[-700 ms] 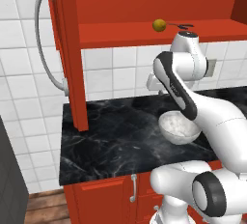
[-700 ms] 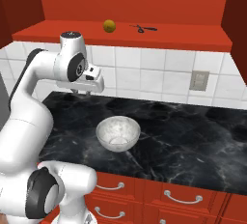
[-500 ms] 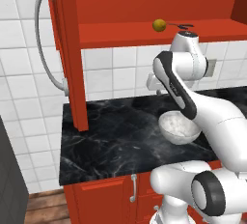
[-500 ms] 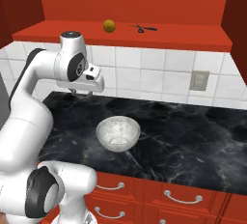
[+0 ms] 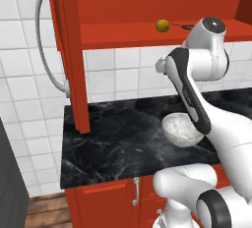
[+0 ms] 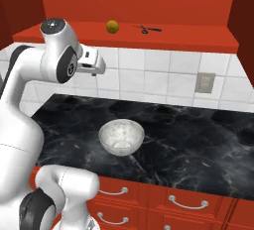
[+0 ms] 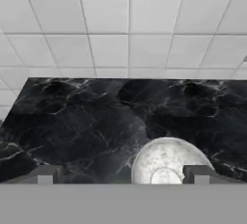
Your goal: Pick the lemon from the cabinet and place it in the bowl. Then pick the bowl and place it in the sink. Then turn on the sink facuet.
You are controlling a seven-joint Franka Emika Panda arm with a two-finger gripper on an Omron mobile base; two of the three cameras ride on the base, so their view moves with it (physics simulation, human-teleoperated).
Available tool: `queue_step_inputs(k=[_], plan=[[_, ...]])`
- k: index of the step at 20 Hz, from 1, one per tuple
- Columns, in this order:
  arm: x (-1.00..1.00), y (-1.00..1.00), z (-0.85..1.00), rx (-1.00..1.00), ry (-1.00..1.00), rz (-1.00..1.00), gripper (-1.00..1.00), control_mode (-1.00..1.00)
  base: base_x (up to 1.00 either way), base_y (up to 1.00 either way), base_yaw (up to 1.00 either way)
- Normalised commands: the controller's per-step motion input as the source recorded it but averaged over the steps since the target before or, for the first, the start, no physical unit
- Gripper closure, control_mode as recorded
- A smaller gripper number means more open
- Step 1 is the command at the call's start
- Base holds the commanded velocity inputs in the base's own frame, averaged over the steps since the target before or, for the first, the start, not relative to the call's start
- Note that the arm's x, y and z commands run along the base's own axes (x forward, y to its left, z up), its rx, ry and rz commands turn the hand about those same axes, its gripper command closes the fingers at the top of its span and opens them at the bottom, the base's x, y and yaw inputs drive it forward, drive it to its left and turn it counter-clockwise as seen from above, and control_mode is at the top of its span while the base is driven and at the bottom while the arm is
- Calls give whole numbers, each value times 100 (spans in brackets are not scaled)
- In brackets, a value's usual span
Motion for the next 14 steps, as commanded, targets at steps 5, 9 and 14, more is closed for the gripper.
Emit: queue_step_inputs(k=[5, 9, 14], plan=[[2, -6, 94, 0, -26, -5, -100, -100, 0, 0, 0], [16, 0, 80, 0, -9, -5, -100, -100, 0, 0, 0], [44, -2, 49, 0, -1, -10, -100, -100, 0, 0, 0]])
